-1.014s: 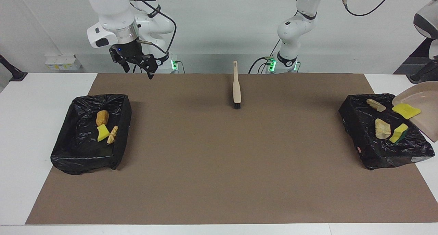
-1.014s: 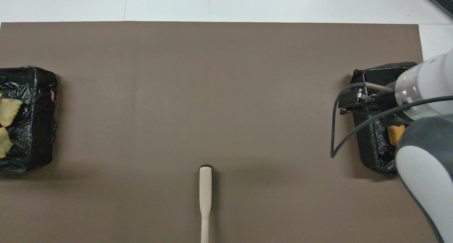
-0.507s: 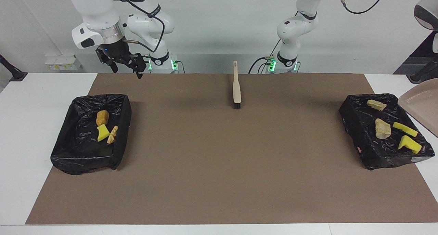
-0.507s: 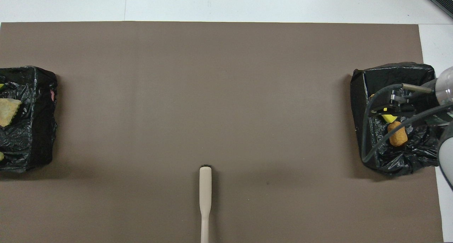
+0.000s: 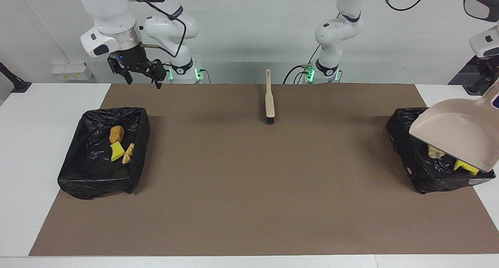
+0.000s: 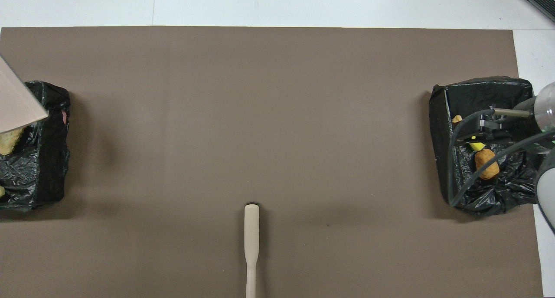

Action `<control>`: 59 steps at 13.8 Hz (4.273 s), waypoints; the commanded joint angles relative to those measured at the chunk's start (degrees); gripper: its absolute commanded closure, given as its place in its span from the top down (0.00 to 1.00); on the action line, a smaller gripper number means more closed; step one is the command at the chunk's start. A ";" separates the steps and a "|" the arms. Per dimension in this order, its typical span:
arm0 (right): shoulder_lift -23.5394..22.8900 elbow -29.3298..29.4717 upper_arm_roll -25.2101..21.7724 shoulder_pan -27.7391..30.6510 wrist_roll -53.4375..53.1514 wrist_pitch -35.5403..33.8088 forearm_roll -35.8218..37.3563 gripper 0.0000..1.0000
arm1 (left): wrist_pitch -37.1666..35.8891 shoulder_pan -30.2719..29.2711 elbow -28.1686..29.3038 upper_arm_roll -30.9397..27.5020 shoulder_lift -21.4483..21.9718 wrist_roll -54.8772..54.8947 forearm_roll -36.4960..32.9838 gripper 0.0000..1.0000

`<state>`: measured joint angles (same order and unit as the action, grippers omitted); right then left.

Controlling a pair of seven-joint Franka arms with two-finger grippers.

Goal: Sweep and dump trash in bin

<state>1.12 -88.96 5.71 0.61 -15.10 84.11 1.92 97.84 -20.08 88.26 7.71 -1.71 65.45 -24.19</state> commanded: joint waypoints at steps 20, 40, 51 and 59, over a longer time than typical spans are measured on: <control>0.11 0.01 0.44 1.58 1.91 0.09 -0.25 1.00 | 16.84 50.40 14.99 -0.24 -11.74 -92.60 25.60 0.00; 0.11 -0.07 0.44 1.58 1.21 1.50 -0.86 1.00 | 20.99 43.40 19.31 -0.94 -9.46 -96.13 24.81 1.00; 0.20 -0.16 0.53 1.41 1.21 1.67 -0.77 1.00 | 7.20 21.59 19.05 -1.03 -0.67 -67.84 24.63 1.00; 0.20 -0.07 0.53 1.50 1.30 1.41 -0.86 1.00 | -8.01 19.47 1.84 -1.21 0.48 -66.06 21.64 1.00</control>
<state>1.11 -88.96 5.77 1.21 -15.09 84.70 1.70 93.03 -0.27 94.58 6.23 -0.84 -1.07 -1.91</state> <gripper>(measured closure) 0.000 0.000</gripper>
